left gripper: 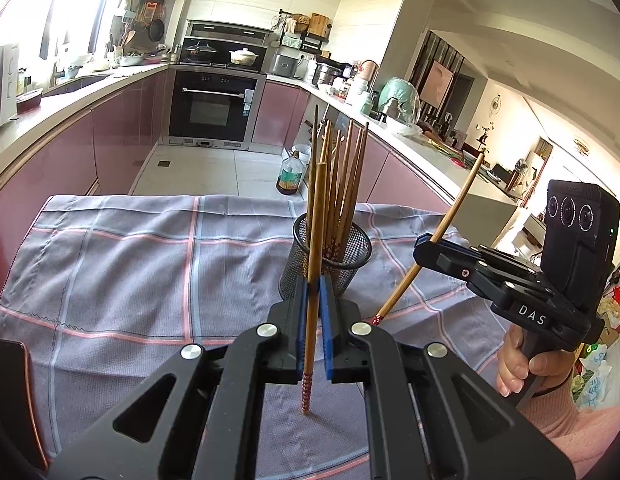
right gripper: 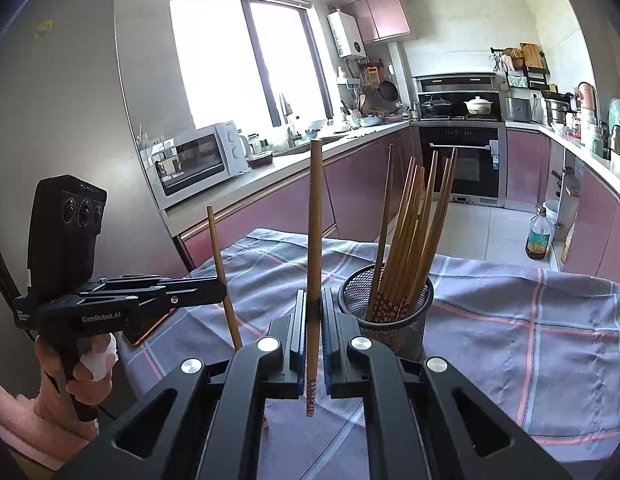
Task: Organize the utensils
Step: 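Lift the left tool's upright chopstick over the cup while the right tool carries its own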
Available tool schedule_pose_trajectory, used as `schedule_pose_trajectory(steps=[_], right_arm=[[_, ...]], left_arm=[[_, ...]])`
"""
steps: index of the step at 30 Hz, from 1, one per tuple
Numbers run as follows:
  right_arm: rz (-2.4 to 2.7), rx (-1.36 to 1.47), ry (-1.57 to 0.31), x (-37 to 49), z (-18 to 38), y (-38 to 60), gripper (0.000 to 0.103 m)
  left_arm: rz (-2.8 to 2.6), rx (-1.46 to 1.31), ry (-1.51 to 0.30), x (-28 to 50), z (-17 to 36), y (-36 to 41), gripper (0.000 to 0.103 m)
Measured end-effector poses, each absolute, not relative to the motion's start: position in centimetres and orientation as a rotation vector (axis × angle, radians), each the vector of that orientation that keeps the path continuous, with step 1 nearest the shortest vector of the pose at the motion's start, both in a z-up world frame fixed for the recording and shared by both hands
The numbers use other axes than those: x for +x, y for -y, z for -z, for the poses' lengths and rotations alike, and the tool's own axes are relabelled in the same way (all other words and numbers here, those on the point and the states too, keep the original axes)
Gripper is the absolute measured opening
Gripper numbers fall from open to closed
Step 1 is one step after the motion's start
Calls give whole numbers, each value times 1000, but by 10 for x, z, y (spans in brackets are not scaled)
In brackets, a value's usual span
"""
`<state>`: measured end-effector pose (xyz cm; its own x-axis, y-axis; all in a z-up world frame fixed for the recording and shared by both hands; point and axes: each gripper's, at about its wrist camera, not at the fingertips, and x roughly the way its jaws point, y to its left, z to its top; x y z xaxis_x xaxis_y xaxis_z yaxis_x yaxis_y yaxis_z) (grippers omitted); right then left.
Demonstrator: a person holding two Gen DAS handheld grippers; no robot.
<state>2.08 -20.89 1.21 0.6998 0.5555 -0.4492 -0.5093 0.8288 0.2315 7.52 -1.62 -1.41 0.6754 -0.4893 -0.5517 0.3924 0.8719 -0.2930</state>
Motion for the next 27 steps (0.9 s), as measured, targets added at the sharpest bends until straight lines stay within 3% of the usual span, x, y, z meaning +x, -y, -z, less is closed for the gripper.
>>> schedule_pose_trajectory(steps=[27], right_arm=[[-574,92,-494,19,-23,219,6]], left_arm=[[497,-143,-641,80,7,21,7]])
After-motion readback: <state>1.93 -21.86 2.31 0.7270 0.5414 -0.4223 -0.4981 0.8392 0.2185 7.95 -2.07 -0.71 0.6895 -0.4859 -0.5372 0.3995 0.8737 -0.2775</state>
